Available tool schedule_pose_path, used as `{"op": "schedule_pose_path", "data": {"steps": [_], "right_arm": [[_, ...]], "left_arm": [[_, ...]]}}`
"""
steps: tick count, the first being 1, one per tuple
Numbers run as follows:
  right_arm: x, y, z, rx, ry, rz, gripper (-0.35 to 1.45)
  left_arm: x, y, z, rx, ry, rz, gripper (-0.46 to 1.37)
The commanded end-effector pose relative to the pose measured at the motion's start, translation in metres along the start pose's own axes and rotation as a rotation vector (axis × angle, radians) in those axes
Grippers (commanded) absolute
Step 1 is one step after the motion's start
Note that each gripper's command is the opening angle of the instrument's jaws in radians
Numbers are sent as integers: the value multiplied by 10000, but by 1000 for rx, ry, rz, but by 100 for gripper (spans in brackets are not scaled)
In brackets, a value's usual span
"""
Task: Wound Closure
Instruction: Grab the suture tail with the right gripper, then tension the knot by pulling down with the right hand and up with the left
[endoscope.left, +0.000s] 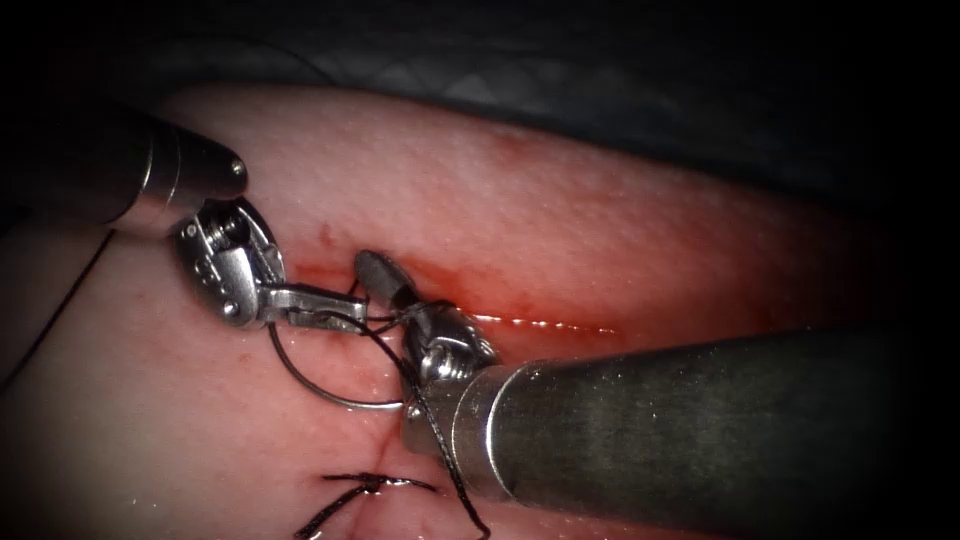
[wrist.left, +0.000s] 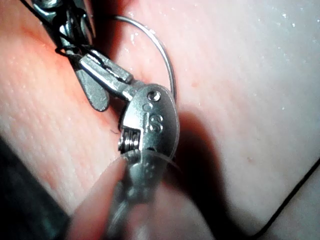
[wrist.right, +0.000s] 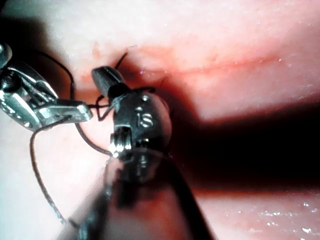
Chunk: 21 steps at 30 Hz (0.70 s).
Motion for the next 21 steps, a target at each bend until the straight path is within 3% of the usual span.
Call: {"op": "schedule_pose_path", "data": {"steps": [1, 7, 11, 21], "right_arm": [[-1, 1, -1, -4, 5, -33, -35], [-2, -5, -4, 46, 3, -142, -35], [-4, -8, -6, 74, 2, -190, -35], [-5, -8, -8, 95, -14, -247, -35]], "left_arm": [[-1, -1, -3, -6, -6, -9, -35], [-20, -26, -24, 26, -61, -98, -35], [-45, -50, -35, 39, -115, -132, -35], [-107, -81, -33, 37, -189, -139, -35]]}}
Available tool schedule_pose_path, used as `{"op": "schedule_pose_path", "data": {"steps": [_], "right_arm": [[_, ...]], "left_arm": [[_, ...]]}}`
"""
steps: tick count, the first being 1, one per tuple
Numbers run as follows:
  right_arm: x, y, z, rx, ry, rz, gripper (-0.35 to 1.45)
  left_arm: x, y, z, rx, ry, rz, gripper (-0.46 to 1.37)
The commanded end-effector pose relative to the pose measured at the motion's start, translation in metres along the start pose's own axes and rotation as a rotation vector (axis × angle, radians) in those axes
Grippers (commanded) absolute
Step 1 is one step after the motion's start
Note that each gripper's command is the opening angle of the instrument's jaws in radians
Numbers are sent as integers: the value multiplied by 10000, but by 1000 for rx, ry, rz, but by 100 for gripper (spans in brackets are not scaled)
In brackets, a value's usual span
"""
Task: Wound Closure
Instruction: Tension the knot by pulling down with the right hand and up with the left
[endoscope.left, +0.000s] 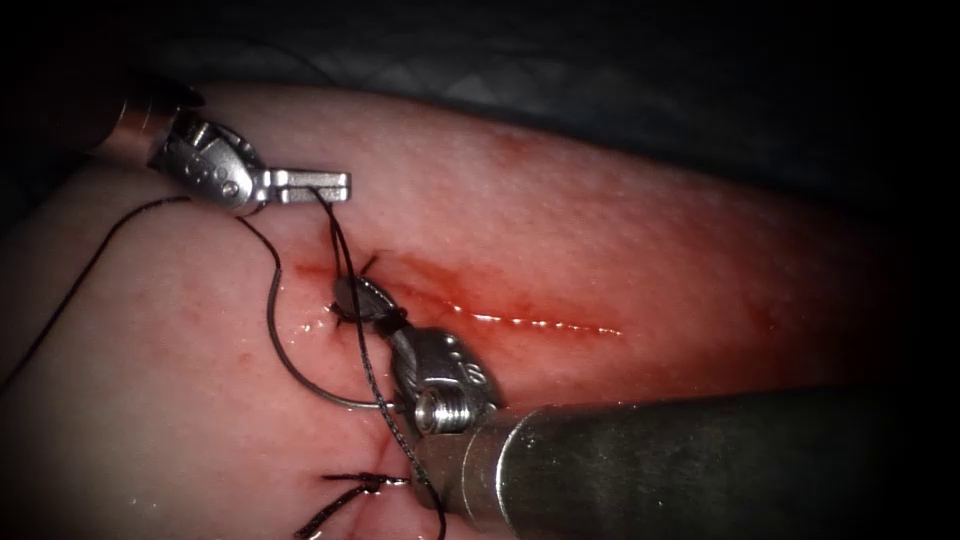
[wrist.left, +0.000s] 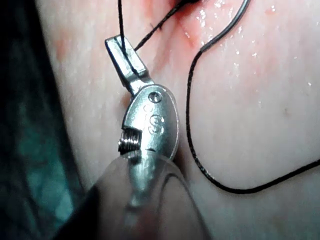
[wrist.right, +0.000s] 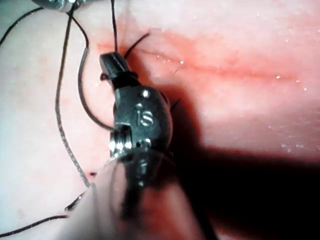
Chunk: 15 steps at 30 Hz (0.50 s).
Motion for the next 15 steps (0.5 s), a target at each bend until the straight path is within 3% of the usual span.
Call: {"op": "schedule_pose_path", "data": {"steps": [1, 11, 15], "right_arm": [[0, 1, -1, -1, -3, -3, -35], [-7, -2, -6, 46, -41, -131, -35], [-7, -2, -7, 75, -57, -218, -35]], "left_arm": [[-3, -5, 2, -3, -4, 2, -35], [-10, -85, 0, 46, -41, 23, -35], [-11, -95, 0, 51, -44, 43, -35]]}}
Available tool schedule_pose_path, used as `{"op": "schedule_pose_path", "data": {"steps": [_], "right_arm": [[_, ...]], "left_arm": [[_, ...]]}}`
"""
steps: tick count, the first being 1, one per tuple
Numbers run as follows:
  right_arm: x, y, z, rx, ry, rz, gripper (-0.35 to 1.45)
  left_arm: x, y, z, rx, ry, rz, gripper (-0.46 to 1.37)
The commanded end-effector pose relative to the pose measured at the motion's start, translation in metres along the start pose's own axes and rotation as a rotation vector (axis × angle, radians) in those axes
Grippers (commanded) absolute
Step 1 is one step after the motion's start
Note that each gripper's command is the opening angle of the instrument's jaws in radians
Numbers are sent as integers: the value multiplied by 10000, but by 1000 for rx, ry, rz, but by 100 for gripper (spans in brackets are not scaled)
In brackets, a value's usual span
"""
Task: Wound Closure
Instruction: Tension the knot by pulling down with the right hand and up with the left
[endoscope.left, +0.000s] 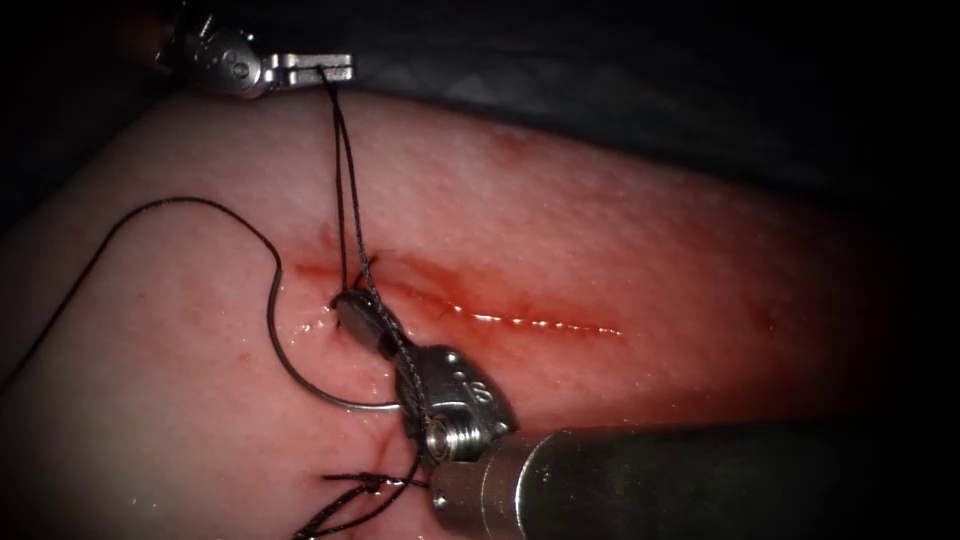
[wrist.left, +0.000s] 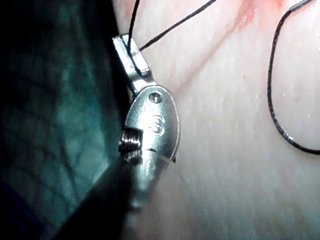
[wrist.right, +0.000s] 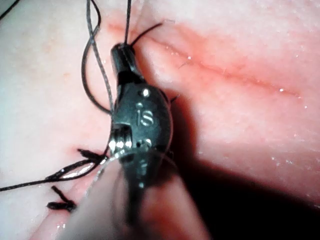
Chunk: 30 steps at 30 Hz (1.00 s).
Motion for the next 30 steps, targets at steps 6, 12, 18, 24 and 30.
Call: {"op": "schedule_pose_path", "data": {"steps": [6, 12, 18, 24, 30], "right_arm": [[-4, 4, -4, 117, -39, -129, -35], [-3, 6, -4, 204, -112, -159, -35], [-8, 4, -3, 219, -157, -136, -35], [-19, -12, -3, 276, -250, -129, -35], [-29, -25, -6, 296, -322, -154, -35]], "left_arm": [[0, -14, -1, 3, -5, 15, -35], [2, -36, -4, 15, -15, 33, -35], [4, -57, -5, 28, -26, 55, -35], [2, -79, 0, 52, -38, 76, -35], [-4, -96, 7, 65, -46, 81, -35]]}}
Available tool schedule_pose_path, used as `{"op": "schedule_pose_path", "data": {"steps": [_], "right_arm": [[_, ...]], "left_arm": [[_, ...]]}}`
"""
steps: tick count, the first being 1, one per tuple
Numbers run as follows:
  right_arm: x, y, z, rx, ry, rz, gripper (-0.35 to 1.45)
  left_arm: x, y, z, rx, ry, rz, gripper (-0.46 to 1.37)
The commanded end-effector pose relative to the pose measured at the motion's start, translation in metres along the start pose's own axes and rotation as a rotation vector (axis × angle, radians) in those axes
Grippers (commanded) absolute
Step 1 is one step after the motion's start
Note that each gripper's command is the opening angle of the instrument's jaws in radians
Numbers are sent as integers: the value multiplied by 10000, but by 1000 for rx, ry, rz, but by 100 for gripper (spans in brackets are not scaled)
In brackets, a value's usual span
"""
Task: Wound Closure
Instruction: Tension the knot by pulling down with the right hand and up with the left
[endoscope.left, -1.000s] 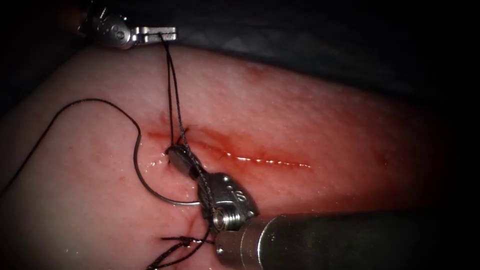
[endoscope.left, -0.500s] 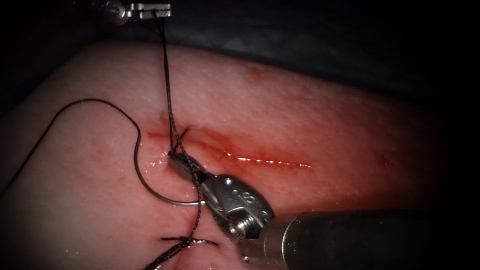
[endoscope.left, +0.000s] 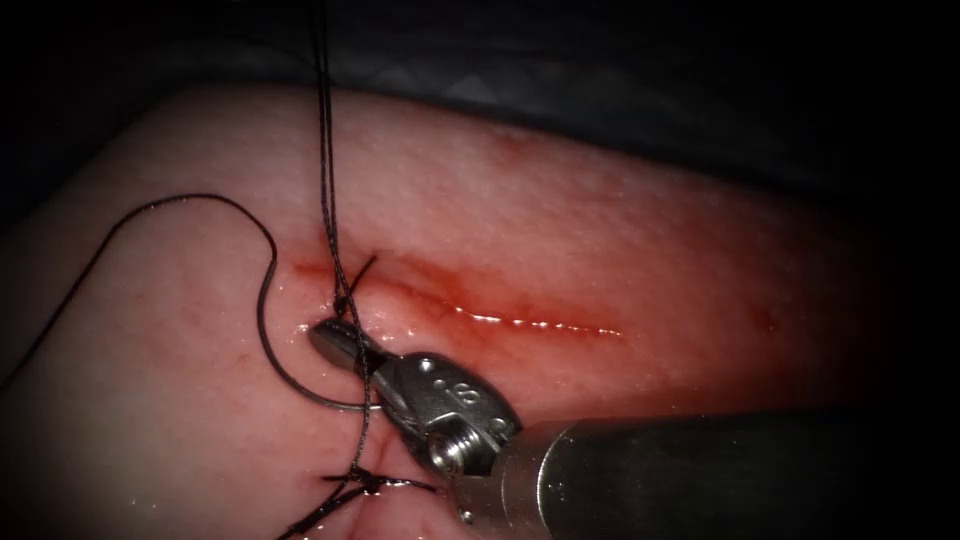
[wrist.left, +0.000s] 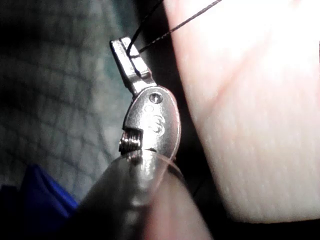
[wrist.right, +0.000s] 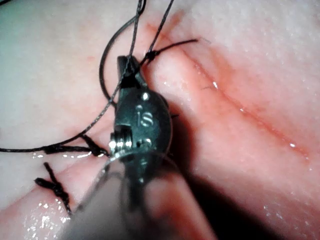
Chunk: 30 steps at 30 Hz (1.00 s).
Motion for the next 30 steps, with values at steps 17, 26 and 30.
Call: {"op": "schedule_pose_path", "data": {"steps": [17, 26, 30], "right_arm": [[-19, -11, -1, -46, -145, -14, -35], [-21, -10, -1, -55, -164, -15, -35], [-21, -9, 0, -56, -163, -15, -35]], "left_arm": [[-7, -18, 4, 14, -15, 2, -35], [-6, -20, 2, 14, -15, 0, -35], [-6, -19, 0, 12, -15, 0, -35]]}}
